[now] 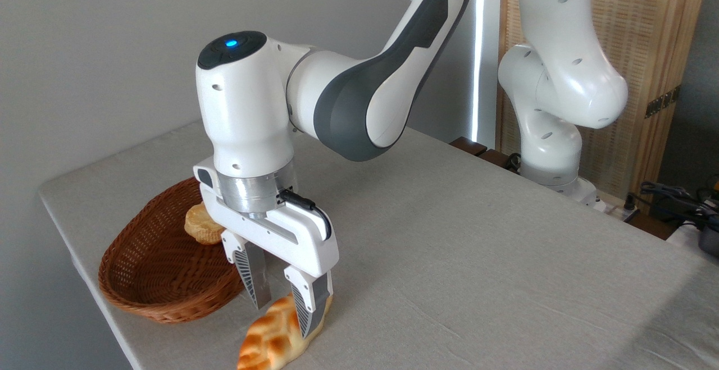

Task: Put bread into the basket
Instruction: 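Lower the gripper around the braided roll and close on it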

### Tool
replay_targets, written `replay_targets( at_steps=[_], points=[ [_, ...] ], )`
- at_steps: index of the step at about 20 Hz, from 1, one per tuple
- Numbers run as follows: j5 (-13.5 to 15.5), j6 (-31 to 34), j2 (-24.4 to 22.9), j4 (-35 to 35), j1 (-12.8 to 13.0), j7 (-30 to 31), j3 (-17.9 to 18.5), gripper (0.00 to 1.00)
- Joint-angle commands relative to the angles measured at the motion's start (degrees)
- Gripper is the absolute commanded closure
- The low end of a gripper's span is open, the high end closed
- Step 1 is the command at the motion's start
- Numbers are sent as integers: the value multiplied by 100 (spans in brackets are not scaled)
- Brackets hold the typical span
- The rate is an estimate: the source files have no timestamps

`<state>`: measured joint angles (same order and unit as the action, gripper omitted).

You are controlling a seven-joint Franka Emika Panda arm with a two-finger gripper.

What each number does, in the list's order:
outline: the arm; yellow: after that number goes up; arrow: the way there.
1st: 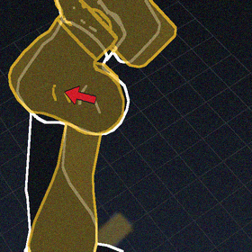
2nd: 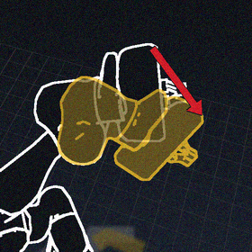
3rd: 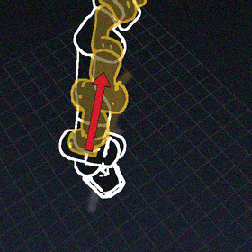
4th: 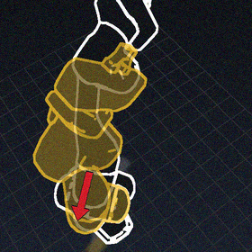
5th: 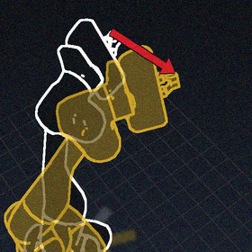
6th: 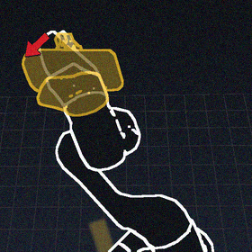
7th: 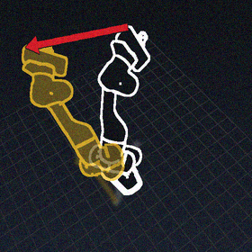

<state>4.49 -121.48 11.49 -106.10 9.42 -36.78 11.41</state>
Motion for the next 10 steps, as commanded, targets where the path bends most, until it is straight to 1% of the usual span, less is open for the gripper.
replay_targets(
  at_steps=[1, 3, 10],
  points=[
    [157, -43, 2, 256, -10, 66, 80, 0],
    [157, -34, -6, 292, -19, 66, 142, 0],
    [104, -16, 81, 274, -10, 57, 89, 0]
  ],
)
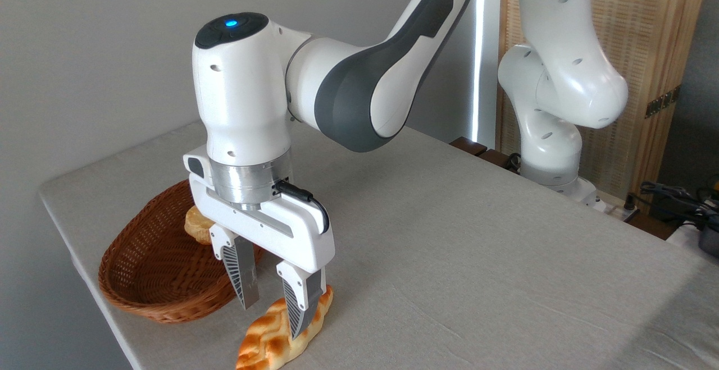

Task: Put bread into the basket
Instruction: 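Lower the gripper around the braided roll and close on it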

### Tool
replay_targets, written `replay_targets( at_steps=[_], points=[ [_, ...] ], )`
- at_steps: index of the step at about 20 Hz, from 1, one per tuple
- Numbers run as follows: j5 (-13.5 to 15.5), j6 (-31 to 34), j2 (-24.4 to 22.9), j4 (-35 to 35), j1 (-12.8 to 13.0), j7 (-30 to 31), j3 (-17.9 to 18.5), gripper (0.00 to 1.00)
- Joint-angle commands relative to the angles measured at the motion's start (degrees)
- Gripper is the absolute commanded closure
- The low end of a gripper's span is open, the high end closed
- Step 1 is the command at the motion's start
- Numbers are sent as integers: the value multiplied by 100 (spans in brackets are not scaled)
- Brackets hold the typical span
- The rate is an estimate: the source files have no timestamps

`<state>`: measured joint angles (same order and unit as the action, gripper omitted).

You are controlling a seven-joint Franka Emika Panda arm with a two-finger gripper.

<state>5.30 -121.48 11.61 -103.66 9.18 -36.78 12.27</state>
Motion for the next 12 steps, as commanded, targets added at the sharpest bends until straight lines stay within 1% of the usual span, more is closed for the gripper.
replay_targets(
  at_steps=[1, 4, 10, 11, 12],
  points=[
    [15, -16, 130, 30, 22, 57, -5, 0],
    [-3, -8, 201, 30, 22, 31, -75, 0],
    [-12, -8, 254, 30, 22, -4, -75, 0],
    [-64, -8, 254, 21, 22, -13, -75, 0],
    [-221, -8, 254, 21, 22, -13, -75, 0]
  ],
)
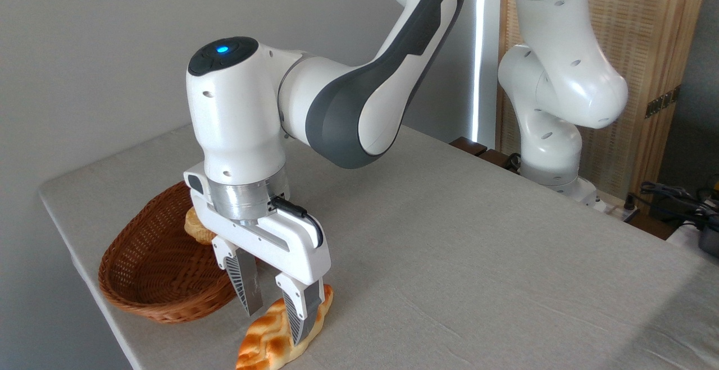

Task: Put bread into the basket
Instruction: 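Lower the gripper around the braided roll and close on it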

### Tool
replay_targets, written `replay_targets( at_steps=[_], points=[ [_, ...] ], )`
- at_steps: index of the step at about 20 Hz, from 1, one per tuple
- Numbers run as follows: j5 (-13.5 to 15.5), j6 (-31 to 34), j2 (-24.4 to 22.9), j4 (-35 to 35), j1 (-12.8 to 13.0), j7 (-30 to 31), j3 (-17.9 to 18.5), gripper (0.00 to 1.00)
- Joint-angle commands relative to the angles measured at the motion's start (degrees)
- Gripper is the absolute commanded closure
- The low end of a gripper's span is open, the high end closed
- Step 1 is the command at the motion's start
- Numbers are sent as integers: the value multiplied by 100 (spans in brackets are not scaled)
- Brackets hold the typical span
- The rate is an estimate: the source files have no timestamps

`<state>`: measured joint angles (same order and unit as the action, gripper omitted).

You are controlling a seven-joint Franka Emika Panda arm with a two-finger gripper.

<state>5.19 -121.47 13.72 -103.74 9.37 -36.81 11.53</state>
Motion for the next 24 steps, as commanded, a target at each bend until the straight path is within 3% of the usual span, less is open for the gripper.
replay_targets(
  at_steps=[1, 13, 14, 19, 24],
  points=[
    [-298, 1, 34, 38, 4, -11, -2, 0],
    [-317, 19, 52, 12, 13, 16, -54, 0],
    [-317, 19, 52, 12, 13, 16, -46, 5],
    [-317, 45, 52, -6, 13, 7, -54, 52],
    [-317, 45, 52, -6, 13, -2, -54, 54]
  ],
)
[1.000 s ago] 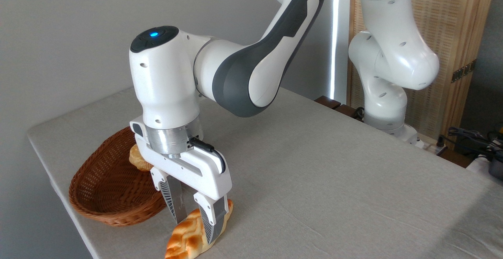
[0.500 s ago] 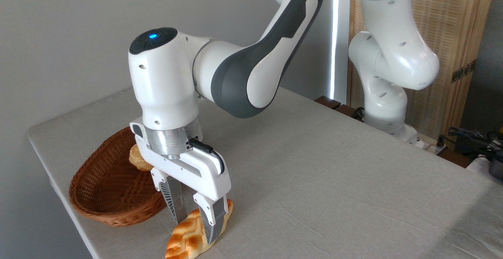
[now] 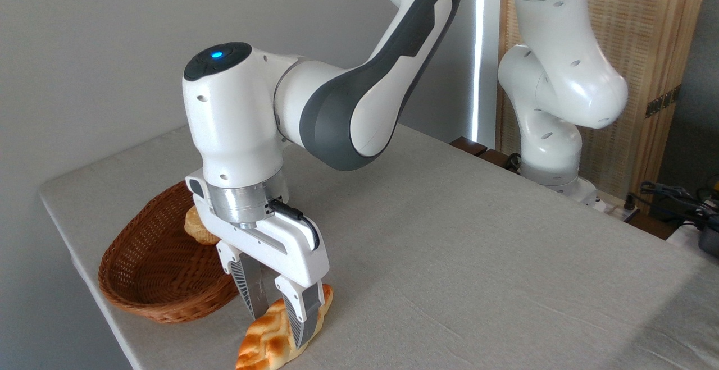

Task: Put bread into the basket
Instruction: 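Lower the gripper around the braided roll and close on it, then lift the braided roll and carry it over the wicker basket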

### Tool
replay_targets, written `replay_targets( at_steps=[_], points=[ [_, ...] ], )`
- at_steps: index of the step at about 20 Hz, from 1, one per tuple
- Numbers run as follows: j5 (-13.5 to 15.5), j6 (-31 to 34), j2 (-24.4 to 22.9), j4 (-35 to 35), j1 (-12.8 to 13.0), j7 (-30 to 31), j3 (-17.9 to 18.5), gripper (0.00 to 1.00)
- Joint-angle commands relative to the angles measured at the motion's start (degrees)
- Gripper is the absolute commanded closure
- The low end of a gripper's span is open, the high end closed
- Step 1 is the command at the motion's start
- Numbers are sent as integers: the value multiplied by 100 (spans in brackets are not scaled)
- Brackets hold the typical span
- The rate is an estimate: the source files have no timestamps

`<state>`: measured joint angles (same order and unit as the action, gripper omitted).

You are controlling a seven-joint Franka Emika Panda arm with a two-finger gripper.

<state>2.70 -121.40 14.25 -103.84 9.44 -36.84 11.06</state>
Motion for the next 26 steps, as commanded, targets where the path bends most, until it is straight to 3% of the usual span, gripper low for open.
replay_targets(
  at_steps=[1, 8, 15, 26],
  points=[
    [-68, 46, -10, 5, 6, 2, -8, 54],
    [-68, 108, -19, 13, 6, -7, -8, 54],
    [19, 108, -511, 84, 6, 98, -86, 53],
    [99, 90, -476, 646, 6, 2022, -1404, 53]
  ],
)
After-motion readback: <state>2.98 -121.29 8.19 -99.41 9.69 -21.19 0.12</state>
